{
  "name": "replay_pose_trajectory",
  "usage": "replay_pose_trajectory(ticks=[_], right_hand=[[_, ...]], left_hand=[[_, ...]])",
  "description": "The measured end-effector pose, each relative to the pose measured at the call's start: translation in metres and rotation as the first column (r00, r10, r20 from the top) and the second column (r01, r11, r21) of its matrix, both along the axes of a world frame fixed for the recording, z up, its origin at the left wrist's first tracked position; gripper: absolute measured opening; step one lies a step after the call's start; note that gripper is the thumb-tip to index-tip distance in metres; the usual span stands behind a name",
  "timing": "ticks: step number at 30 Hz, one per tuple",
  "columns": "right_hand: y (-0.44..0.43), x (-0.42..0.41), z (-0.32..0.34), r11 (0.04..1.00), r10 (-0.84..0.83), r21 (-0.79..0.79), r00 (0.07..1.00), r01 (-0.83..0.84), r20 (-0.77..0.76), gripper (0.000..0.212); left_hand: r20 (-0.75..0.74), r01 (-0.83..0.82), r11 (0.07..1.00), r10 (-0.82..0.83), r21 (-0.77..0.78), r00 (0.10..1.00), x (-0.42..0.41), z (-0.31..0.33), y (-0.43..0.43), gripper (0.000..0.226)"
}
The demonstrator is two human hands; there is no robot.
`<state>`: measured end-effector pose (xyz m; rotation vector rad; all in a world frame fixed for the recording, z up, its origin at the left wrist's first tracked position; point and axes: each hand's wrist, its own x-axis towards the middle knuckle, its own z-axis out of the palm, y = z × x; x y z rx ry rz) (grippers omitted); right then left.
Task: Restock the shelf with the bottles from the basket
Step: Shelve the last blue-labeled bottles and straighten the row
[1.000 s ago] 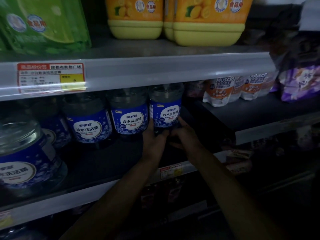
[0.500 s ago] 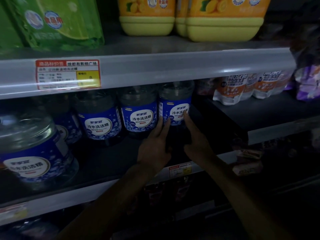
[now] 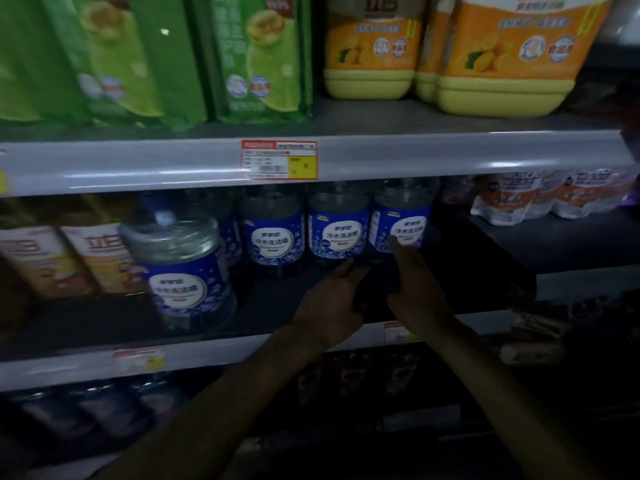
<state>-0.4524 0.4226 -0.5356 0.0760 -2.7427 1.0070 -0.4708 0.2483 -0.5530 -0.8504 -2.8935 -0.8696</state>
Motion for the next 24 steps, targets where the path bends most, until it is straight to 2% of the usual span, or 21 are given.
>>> replay_pose_trajectory(ticks=[2,5,8,11,13,15,17,18,20,22,24], right_hand=[[-0.018,0.011,0.008,0.998,0.042,0.042,0.999,-0.041,-0.020,0.082],[-0.054,0.029,0.018,0.995,0.072,0.078,0.997,-0.069,-0.035,0.072],[-0.103,0.044,0.024,0.988,0.150,-0.048,0.989,-0.149,0.003,0.061],[-0.151,0.051,0.023,0.936,0.235,-0.294,0.966,-0.194,0.111,0.065],[-0.174,0.052,0.024,0.897,0.270,-0.403,0.947,-0.182,0.173,0.069],[-0.193,0.053,0.025,0.857,0.302,-0.489,0.928,-0.163,0.219,0.072],[-0.207,0.055,0.024,0.818,0.327,-0.555,0.915,-0.149,0.237,0.076],[-0.213,0.056,0.023,0.794,0.342,-0.591,0.909,-0.142,0.241,0.078],[-0.223,0.058,0.019,0.762,0.364,-0.633,0.899,-0.137,0.243,0.082],[-0.227,0.054,0.012,0.758,0.375,-0.635,0.895,-0.145,0.243,0.088],[-0.230,0.050,0.006,0.740,0.392,-0.655,0.889,-0.153,0.235,0.090]], left_hand=[[-0.104,-0.054,0.998,0.051,-0.027,0.993,0.019,0.009,-0.028,0.074],[-0.216,-0.147,0.987,0.156,0.061,0.964,0.053,0.023,-0.076,0.069],[-0.227,-0.258,0.942,0.305,0.215,0.925,0.079,0.027,-0.126,0.056],[-0.183,-0.411,0.811,0.518,0.416,0.836,0.089,0.029,-0.166,0.026],[-0.082,-0.485,0.648,0.644,0.587,0.761,0.088,0.027,-0.184,0.012],[0.041,-0.517,0.482,0.702,0.707,0.711,0.086,0.026,-0.199,0.022],[0.214,-0.560,0.370,0.660,0.741,0.720,0.081,0.024,-0.211,0.031],[0.300,-0.583,0.354,0.601,0.731,0.741,0.079,0.022,-0.216,0.038],[0.379,-0.597,0.375,0.511,0.709,0.771,0.074,0.016,-0.224,0.055],[0.375,-0.589,0.400,0.496,0.703,0.784,0.071,0.009,-0.228,0.063],[0.351,-0.574,0.420,0.497,0.703,0.793,0.073,0.010,-0.229,0.060]])
